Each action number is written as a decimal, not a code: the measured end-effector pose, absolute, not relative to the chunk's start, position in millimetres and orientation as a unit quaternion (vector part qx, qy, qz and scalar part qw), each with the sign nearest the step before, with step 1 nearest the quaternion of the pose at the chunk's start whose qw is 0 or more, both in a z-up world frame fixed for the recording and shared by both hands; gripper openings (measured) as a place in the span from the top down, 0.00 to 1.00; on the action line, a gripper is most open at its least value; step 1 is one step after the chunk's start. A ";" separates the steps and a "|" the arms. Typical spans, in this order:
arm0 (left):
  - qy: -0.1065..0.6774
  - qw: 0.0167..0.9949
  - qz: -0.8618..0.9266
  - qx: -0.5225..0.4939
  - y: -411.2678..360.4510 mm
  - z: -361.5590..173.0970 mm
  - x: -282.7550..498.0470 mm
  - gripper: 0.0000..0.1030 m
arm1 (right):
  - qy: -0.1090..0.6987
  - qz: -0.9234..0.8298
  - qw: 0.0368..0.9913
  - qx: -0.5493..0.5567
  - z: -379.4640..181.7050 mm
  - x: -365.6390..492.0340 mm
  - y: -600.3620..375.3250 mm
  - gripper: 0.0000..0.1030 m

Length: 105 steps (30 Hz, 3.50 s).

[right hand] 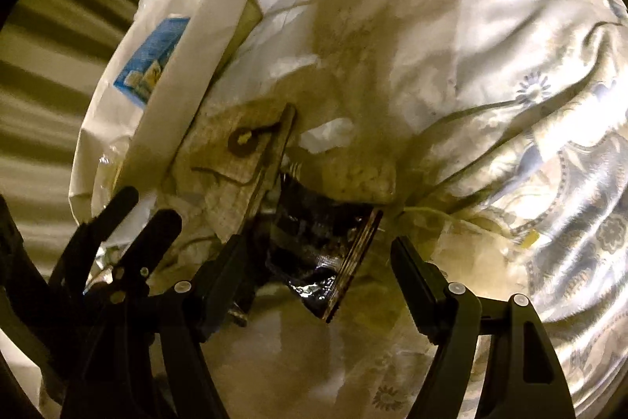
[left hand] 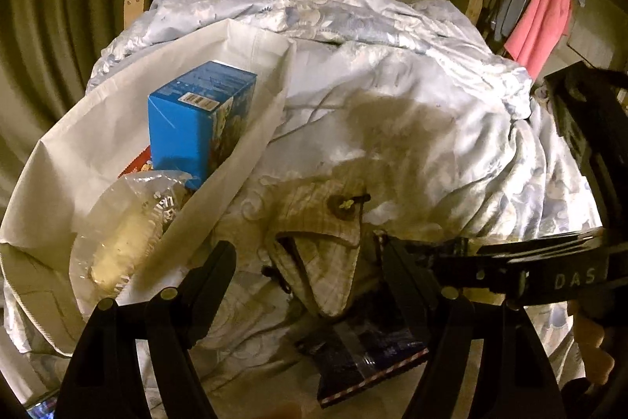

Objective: Organize objects
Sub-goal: 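Grasp the dark snack bag with the right gripper, then carry the dark snack bag into the white box and release it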

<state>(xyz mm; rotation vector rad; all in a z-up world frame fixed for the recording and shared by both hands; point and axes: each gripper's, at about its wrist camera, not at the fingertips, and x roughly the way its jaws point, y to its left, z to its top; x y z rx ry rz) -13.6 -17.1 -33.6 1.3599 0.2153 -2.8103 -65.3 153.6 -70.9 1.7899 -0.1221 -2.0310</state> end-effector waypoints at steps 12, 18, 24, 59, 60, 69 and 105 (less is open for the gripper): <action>0.064 0.022 -0.874 0.482 -21.4 -66.6 -28.0 0.27 | -0.025 -0.739 0.216 0.638 -83.5 -72.5 147.4 0.54; 0.068 0.018 -0.875 0.479 -24.0 -66.4 -28.1 0.27 | -0.046 -0.755 0.220 0.616 -74.3 -74.7 156.5 0.85; 0.084 0.014 -0.884 0.460 -29.9 -57.8 -24.2 0.27 | -0.123 -0.785 0.269 0.544 -39.6 -70.5 173.6 0.95; 0.139 0.158 -0.908 0.363 -128.4 -18.9 14.7 0.27 | -0.224 -0.770 0.461 0.380 -10.8 -65.7 36.9 0.98; 0.136 0.164 -0.906 0.365 -129.2 -21.4 13.5 0.27 | -0.220 -0.774 0.453 0.385 -13.9 -66.0 34.4 0.98; 0.133 0.150 -0.910 0.363 -113.8 -30.6 7.4 0.27 | -0.207 -0.838 0.323 0.388 -42.2 -91.1 38.6 0.98; 0.124 0.112 -0.931 0.326 -90.1 4.3 21.0 0.27 | -0.167 -0.803 0.388 0.420 -7.9 -64.1 89.4 0.47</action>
